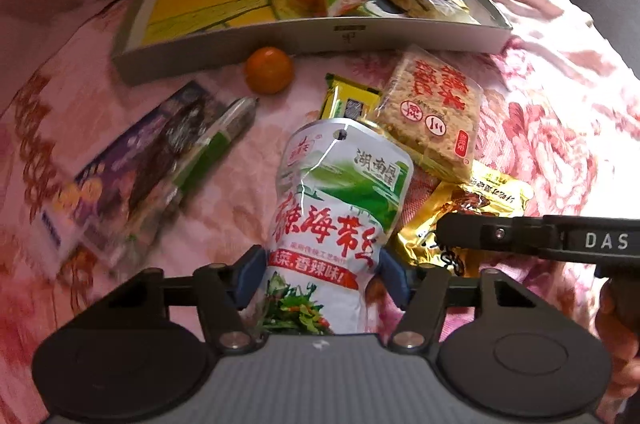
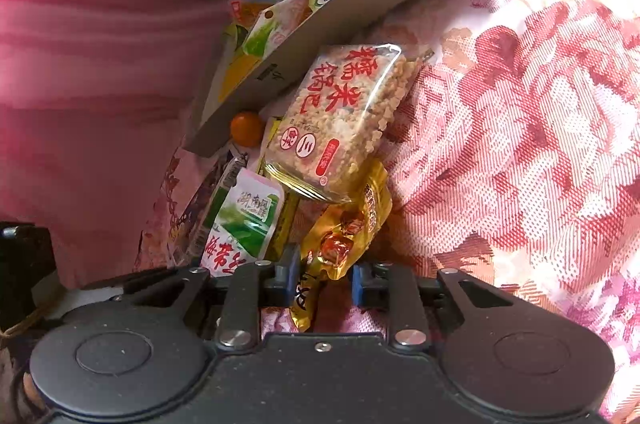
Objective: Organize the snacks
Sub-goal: 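Close left gripper on the seaweed bag while right gripper grasps the gold-wrapped snack, lift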
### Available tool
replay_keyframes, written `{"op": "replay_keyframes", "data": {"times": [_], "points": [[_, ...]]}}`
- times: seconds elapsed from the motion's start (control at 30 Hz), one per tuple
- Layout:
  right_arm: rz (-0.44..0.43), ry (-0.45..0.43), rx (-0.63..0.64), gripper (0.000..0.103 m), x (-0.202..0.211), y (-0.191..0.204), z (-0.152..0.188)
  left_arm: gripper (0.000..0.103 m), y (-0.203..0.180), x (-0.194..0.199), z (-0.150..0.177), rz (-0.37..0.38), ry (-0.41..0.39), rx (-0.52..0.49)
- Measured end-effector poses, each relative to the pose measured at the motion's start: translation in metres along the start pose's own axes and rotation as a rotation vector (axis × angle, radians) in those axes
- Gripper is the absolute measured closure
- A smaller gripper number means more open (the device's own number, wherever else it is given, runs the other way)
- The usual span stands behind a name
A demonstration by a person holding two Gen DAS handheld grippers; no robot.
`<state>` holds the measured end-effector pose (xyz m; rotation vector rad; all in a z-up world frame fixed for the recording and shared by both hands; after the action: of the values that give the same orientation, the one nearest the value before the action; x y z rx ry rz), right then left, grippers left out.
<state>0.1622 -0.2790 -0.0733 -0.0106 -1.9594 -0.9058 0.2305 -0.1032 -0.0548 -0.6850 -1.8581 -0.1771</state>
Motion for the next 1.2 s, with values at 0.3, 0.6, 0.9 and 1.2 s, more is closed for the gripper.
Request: {"op": "replay_keyframes", "data": {"times": [0.3,0.6,0.9,1.2], "points": [[0.004,0.013,0.055,0.077,0.003,0.007,0.007,0.042,-0.006,0.018,0.042,-0.033,-0.097,0.147],[0.014,-0.019,0.118,0.079,0.010,0.012,0.012,0.046,-0.012,0.029,0.052,-0.024,-0.185,0.238],[-0.006,-0.039,0.136,0.086,0.026,0.012,0.017,0.054,-0.016,0.042,0.046,-0.028,-0.220,0.250],[-0.008,-0.069,0.141,0.088,0.036,0.012,0.017,0.055,-0.021,0.039,0.046,-0.018,-0.236,0.232]]}}
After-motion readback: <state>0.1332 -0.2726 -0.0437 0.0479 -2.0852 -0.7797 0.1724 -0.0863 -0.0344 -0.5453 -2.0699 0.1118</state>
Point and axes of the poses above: each gripper's, at about its wrist camera, not at the fingertips, and x roughly against the way its jaws point, y to its left, z to its underside, the point moved 2 cm from there along -x, roughly the way its jaws point, and after that the axes turned 7 degrees about z, right-handed, at the moved point
